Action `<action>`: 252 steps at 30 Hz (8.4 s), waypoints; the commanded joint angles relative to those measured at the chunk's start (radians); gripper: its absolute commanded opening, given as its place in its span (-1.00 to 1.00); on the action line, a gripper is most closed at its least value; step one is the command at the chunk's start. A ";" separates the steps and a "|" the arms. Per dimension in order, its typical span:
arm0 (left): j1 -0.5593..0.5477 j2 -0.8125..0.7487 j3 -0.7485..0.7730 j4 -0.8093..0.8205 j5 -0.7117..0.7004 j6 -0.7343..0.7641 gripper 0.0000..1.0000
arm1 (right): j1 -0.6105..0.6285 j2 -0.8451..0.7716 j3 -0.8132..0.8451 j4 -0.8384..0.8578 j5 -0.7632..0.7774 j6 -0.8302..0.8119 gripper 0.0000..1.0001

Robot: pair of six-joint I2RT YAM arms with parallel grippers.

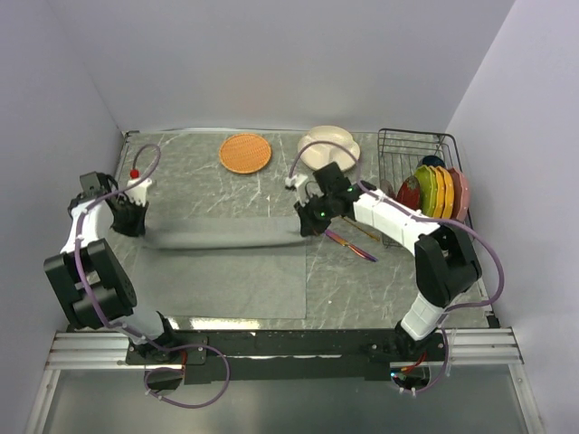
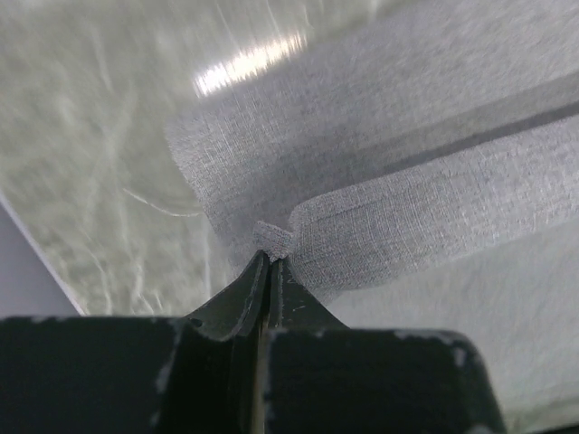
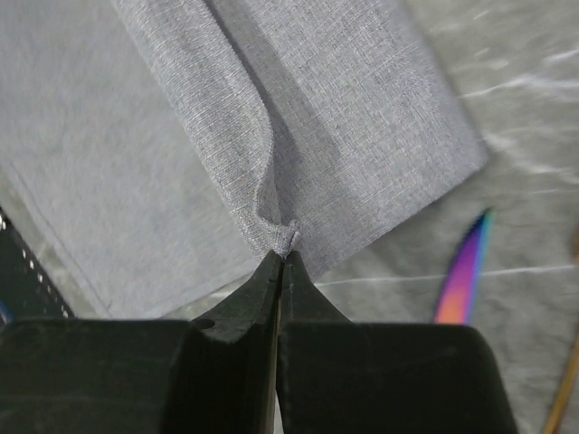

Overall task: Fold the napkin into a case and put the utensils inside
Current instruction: Fold and flatten the napkin at the center of the board, then move the rectangle-folded napkin to the center of the board, then smooth out the rectangle-folded napkin at the center of the board.

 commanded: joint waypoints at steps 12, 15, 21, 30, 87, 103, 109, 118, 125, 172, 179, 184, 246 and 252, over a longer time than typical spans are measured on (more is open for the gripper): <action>0.084 -0.041 -0.044 -0.156 0.049 0.273 0.12 | 0.072 0.060 0.061 -0.179 -0.022 -0.040 -0.49; 0.084 -0.026 0.085 -0.218 0.138 0.256 0.27 | 0.018 0.077 0.218 -0.262 -0.091 -0.032 0.32; 0.012 0.092 0.249 -0.178 0.149 0.202 0.34 | -0.002 0.217 0.433 -0.270 0.027 -0.103 0.38; -0.100 0.274 0.334 -0.181 0.131 0.327 0.38 | 0.004 0.437 0.614 -0.322 0.073 -0.181 0.34; -0.020 0.018 0.067 0.087 0.114 -0.511 0.15 | -0.115 0.218 0.261 -0.109 0.191 0.299 0.03; -0.020 0.004 0.085 0.108 0.028 -0.583 0.14 | -0.115 0.353 0.241 0.023 0.282 0.436 -0.18; -0.020 0.016 0.102 0.099 0.020 -0.569 0.14 | -0.111 0.376 0.238 0.046 0.305 0.449 -0.19; -0.022 0.028 0.088 0.095 0.003 -0.548 0.14 | -0.109 0.403 0.269 0.015 0.348 0.429 -0.06; -0.020 0.056 0.073 0.089 -0.020 -0.545 0.11 | -0.105 0.406 0.296 -0.006 0.328 0.431 -0.32; -0.080 0.140 -0.071 0.043 -0.224 -0.643 -0.35 | -0.088 0.340 0.287 -0.043 0.257 0.454 -1.00; -0.082 0.114 -0.088 0.058 -0.238 -0.647 -0.30 | -0.083 0.351 0.296 -0.045 0.259 0.462 -1.00; -0.089 0.129 -0.085 0.059 -0.230 -0.641 -0.25 | -0.077 0.353 0.296 -0.046 0.259 0.468 -1.00; -0.134 0.209 -0.033 0.062 -0.297 -0.629 -0.58 | -0.071 0.304 0.290 -0.086 0.245 0.477 -1.00; -0.132 0.202 -0.008 0.044 -0.285 -0.620 -0.98 | -0.066 0.291 0.273 -0.089 0.236 0.489 -1.00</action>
